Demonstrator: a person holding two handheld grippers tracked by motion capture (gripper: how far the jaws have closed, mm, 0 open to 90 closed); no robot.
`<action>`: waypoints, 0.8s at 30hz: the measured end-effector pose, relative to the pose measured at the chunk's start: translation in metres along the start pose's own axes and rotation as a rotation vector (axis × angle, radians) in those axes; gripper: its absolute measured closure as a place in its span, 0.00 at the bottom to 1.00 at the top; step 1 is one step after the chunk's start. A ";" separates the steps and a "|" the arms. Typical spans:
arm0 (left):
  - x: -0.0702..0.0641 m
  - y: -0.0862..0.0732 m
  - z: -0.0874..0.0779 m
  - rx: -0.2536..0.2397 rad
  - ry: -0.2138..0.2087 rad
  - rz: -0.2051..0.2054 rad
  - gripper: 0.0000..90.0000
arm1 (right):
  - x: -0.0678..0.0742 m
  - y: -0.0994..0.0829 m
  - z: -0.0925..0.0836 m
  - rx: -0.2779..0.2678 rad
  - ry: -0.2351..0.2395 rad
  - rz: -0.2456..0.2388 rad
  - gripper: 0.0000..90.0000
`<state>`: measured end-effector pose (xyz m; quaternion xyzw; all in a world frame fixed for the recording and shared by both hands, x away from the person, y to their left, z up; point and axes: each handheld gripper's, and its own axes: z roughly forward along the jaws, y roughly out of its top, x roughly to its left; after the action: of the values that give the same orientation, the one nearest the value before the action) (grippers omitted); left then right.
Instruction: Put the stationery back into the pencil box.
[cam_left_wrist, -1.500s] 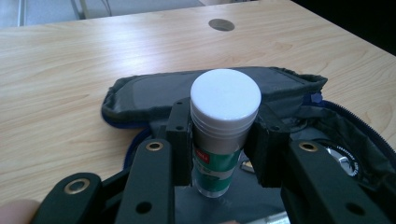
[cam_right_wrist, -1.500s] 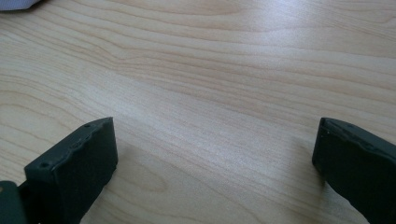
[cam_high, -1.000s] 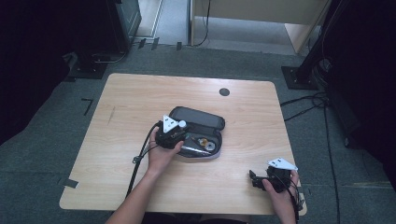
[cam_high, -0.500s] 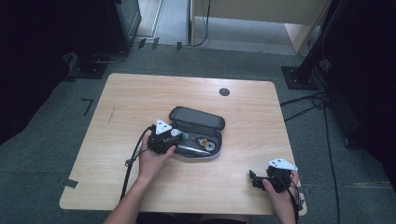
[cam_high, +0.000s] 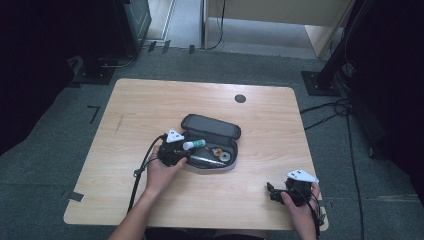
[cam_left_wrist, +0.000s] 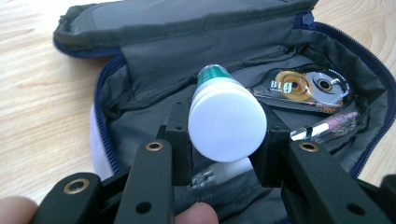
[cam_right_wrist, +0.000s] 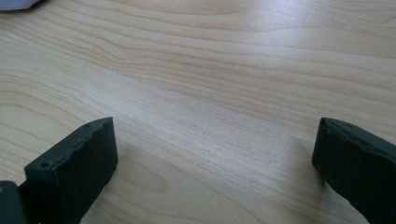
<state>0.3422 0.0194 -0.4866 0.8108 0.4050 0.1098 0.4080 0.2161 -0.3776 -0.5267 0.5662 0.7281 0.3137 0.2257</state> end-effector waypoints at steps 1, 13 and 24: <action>-0.001 0.001 0.001 0.004 0.008 0.008 0.72 | 0.000 0.000 0.000 0.001 0.001 0.001 0.00; 0.000 0.001 0.003 0.034 0.088 0.028 0.70 | 0.000 0.000 0.000 0.000 0.001 0.001 0.00; 0.000 -0.002 -0.013 -0.102 0.095 0.026 0.48 | 0.000 0.000 0.000 0.000 0.000 -0.001 0.00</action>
<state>0.3342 0.0277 -0.4796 0.7880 0.4073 0.1739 0.4277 0.2161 -0.3776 -0.5268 0.5659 0.7282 0.3139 0.2259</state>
